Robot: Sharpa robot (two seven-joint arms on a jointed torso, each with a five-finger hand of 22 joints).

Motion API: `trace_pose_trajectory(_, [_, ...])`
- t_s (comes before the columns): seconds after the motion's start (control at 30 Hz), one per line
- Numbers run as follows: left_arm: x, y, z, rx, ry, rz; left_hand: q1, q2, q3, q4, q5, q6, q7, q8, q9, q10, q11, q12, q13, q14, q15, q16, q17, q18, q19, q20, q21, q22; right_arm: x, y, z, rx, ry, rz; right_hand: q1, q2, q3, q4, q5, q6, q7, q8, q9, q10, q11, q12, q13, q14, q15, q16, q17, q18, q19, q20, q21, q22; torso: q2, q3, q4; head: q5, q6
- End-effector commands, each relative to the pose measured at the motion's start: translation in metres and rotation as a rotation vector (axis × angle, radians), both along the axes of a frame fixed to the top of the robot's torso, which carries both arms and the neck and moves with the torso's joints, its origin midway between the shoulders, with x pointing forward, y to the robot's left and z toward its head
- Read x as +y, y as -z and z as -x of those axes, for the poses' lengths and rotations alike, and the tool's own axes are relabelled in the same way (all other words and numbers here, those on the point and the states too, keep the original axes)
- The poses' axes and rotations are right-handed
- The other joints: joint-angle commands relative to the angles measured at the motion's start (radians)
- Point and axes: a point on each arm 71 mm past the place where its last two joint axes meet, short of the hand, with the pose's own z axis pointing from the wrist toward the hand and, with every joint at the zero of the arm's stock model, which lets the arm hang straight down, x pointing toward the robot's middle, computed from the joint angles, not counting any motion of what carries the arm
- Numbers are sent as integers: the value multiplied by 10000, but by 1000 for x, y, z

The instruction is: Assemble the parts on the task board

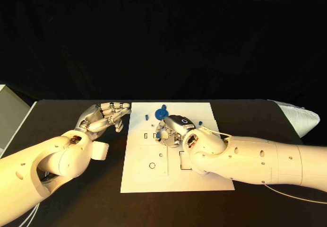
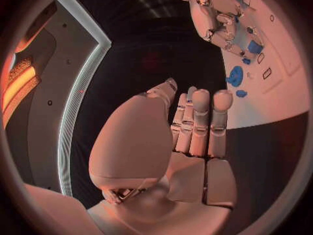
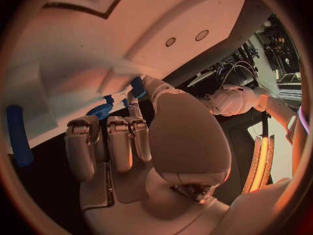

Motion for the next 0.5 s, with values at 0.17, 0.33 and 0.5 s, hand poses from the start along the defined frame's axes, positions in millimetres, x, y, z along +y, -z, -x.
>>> trace_pose_trajectory(0.17, [-2,0,1,-28,212,82,-134,1,44,-4,17,-54,-34,25,11,-55,9,37,9,9,5,45,-31,-129,-53,-13,73,16,0,0,0,-126,-76,-50,-48,-171,-281,67,41,-305,71,-194,-77,1043,150,-8,2614,926,144,-65,2193,-70,1047,140,46,2633,-5,-3,10,3,-5])
trace_pose_trajectory(0.33, [-1,0,1,-29,207,83,-134,1,44,-4,17,-54,-34,25,11,-55,9,37,9,9,5,45,-31,-129,-53,-13,73,16,-1,-2,1,-218,-89,-205,-32,-188,-439,127,49,-480,134,-302,-128,939,204,-158,2523,916,192,-81,2155,-70,1047,187,46,2633,-5,-5,-1,4,-14])
trace_pose_trajectory(0.5, [-1,1,1,-26,202,81,-134,1,44,-4,17,-54,-34,25,11,-55,9,37,9,9,5,45,-31,-129,-53,-13,73,16,-1,-3,2,-296,-163,-423,-98,-253,-848,315,-106,-662,201,-441,-186,891,271,-225,2482,900,256,-108,2094,-70,1047,252,46,2633,-3,-3,4,2,-13])
